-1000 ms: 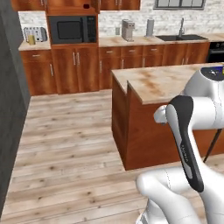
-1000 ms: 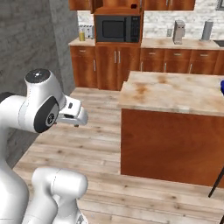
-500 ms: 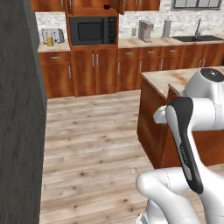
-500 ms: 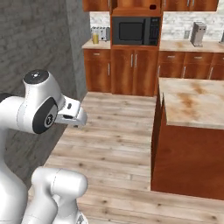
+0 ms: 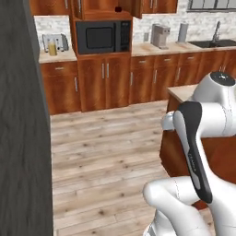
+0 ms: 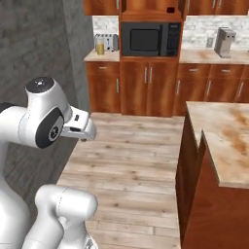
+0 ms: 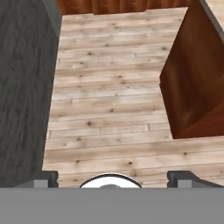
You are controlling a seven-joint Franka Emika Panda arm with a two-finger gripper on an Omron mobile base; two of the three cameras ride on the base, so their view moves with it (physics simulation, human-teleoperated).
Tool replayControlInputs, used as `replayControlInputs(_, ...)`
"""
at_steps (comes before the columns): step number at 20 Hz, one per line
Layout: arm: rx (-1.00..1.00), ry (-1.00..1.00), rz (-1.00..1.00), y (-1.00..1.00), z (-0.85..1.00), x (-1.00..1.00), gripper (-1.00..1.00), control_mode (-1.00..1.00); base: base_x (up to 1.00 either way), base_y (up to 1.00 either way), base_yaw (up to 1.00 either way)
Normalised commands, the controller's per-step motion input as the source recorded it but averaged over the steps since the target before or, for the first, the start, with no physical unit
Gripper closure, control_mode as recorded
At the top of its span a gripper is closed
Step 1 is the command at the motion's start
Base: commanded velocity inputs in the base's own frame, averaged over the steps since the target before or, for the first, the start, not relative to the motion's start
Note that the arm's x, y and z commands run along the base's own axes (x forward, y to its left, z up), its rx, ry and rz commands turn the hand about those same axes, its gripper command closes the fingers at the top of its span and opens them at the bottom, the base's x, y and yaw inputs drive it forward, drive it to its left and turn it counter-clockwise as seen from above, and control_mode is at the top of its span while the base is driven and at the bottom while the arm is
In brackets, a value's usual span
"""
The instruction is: There is a tray on the dining counter. Grab the cup, mug, and pitcher and place them on the tray. The pitcher may be placed next to the tray if it cannot fit the tray.
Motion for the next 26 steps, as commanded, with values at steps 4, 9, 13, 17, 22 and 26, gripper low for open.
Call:
replayControlInputs(4, 0.00, 0.00, 0.00, 0.00, 0.00, 0.00, -1.00, 1.00, 0.97, 0.42, -0.13)
replayControlInputs(9, 0.00, 0.00, 0.00, 0.00, 0.00, 0.00, -1.00, 1.00, 0.94, 0.34, -0.11)
replayControlInputs(13, 0.00, 0.00, 0.00, 0.00, 0.00, 0.00, -1.00, 1.00, 0.88, 0.38, -0.10)
replayControlInputs(17, 0.00, 0.00, 0.00, 0.00, 0.00, 0.00, -1.00, 1.00, 0.87, 0.35, -0.10)
replayControlInputs(22, 0.00, 0.00, 0.00, 0.00, 0.00, 0.00, -1.00, 1.00, 0.85, 0.33, -0.09)
replayControlInputs(26, 0.00, 0.00, 0.00, 0.00, 0.00, 0.00, -1.00, 1.00, 0.75, 0.26, -0.10)
